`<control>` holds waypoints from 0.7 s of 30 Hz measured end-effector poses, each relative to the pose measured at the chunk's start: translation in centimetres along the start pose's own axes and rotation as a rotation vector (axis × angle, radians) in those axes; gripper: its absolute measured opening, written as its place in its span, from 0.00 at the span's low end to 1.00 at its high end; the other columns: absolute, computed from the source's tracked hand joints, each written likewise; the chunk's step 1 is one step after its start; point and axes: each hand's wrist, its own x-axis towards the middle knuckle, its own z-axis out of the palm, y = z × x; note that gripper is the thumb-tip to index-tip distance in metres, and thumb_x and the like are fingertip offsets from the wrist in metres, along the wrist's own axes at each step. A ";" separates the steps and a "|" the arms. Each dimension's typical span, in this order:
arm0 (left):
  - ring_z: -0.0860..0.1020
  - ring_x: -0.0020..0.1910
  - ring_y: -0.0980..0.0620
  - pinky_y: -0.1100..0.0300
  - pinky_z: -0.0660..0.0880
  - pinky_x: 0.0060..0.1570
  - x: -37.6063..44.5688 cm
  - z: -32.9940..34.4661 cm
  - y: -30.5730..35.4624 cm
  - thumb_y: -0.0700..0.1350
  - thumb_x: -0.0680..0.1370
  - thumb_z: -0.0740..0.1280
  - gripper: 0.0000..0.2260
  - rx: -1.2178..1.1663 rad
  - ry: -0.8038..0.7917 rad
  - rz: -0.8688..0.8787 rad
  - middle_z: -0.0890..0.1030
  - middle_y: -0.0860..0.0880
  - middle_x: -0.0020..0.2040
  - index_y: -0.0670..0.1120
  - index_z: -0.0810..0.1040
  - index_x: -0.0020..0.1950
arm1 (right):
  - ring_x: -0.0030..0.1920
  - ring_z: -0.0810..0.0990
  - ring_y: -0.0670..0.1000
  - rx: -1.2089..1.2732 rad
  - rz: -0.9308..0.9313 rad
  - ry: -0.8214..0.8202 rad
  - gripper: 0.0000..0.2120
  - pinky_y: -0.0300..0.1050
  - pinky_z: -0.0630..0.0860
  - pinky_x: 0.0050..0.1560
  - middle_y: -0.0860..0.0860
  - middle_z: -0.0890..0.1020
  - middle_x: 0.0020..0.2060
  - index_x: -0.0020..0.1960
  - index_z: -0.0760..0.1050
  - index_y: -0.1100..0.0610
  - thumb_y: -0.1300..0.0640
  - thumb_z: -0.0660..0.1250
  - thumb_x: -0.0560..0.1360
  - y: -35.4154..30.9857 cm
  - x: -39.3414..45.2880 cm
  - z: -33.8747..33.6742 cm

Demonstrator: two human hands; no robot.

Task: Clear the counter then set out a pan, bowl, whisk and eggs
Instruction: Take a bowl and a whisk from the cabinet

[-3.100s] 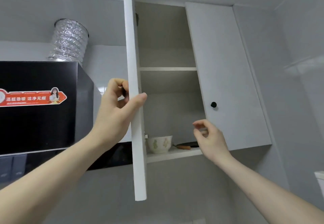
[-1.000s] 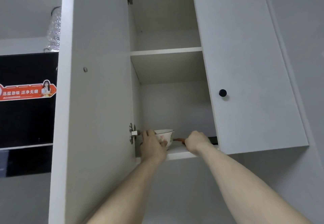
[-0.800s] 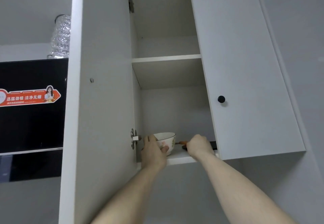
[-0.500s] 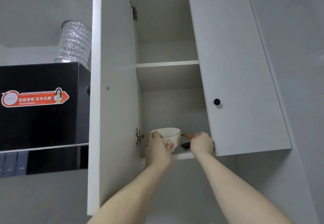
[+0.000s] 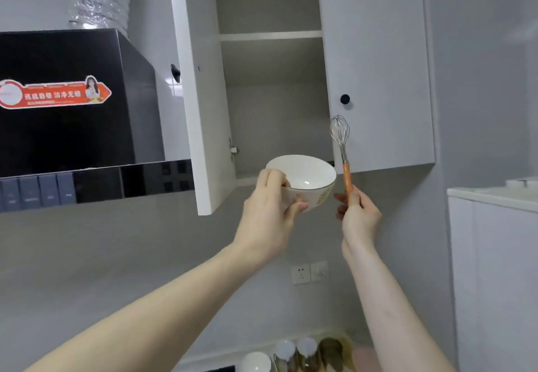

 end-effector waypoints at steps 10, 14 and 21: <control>0.74 0.63 0.56 0.48 0.77 0.59 -21.6 -13.5 1.3 0.51 0.75 0.74 0.14 -0.230 -0.187 -0.077 0.73 0.61 0.60 0.53 0.68 0.49 | 0.35 0.76 0.45 -0.169 -0.006 -0.154 0.10 0.36 0.73 0.34 0.47 0.84 0.41 0.60 0.81 0.55 0.56 0.62 0.84 -0.2 -17.7 -9.5; 0.76 0.59 0.54 0.54 0.76 0.54 -31.0 -20.8 -0.9 0.51 0.74 0.75 0.14 -0.152 -0.189 -0.223 0.73 0.62 0.61 0.51 0.70 0.48 | 0.35 0.79 0.45 -0.272 0.208 -0.291 0.08 0.37 0.75 0.35 0.50 0.85 0.44 0.58 0.78 0.51 0.58 0.62 0.84 1.8 -28.8 -9.7; 0.77 0.58 0.53 0.52 0.77 0.55 -43.9 -31.4 -6.6 0.50 0.72 0.77 0.15 0.015 -0.132 -0.478 0.75 0.61 0.59 0.53 0.70 0.45 | 0.40 0.84 0.53 -0.406 0.657 -0.653 0.06 0.46 0.77 0.43 0.55 0.86 0.44 0.56 0.79 0.57 0.57 0.65 0.83 7.3 -44.6 -6.0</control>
